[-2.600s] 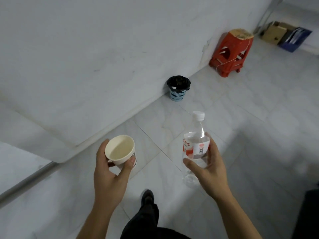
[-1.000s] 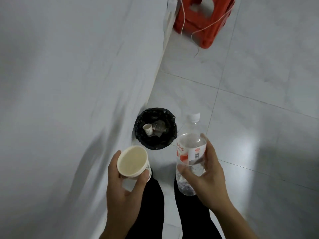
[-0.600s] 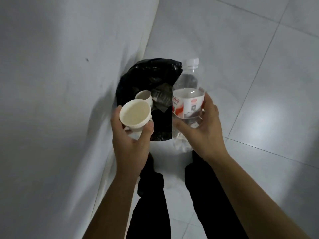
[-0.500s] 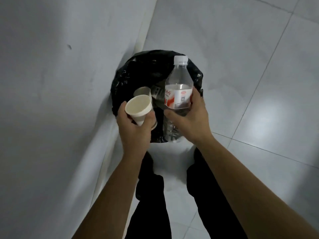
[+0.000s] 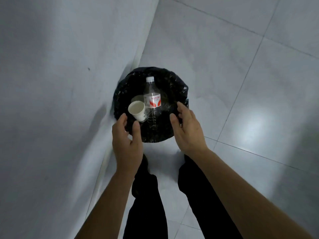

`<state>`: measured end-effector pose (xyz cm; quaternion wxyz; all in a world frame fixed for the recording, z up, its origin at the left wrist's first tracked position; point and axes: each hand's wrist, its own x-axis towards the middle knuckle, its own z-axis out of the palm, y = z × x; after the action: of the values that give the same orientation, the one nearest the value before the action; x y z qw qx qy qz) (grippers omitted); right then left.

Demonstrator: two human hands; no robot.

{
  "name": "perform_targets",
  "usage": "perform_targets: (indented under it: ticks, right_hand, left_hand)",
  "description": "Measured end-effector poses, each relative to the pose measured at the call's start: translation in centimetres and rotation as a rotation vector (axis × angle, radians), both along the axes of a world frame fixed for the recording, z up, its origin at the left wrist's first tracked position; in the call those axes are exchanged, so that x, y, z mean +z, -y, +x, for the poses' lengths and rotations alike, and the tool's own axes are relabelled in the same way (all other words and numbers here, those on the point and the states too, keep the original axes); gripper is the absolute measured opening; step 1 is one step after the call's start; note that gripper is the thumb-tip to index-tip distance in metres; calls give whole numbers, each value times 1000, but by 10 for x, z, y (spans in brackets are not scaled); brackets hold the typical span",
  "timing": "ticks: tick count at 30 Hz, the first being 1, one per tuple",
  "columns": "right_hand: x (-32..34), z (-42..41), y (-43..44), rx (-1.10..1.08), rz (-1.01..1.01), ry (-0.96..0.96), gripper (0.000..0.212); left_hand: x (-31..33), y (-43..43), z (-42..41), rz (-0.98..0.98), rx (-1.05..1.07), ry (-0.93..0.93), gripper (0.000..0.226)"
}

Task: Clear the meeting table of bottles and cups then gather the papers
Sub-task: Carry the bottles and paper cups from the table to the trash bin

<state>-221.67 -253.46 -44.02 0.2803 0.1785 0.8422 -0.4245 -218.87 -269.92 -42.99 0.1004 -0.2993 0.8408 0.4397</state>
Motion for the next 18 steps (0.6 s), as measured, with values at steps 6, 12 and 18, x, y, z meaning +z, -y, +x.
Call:
perform_targets:
  ticks: [6, 12, 18]
  right_hand:
    - [214, 25, -33, 46, -23, -142, 44]
    - [400, 45, -48, 8, -79, -344, 54]
    - [554, 80, -72, -37, -95, -607, 51]
  left_hand:
    - [225, -3, 26, 52, -94, -17, 44]
    - [415, -5, 34, 73, -104, -105, 41]
    - [559, -26, 55, 87, -108, -428, 40]
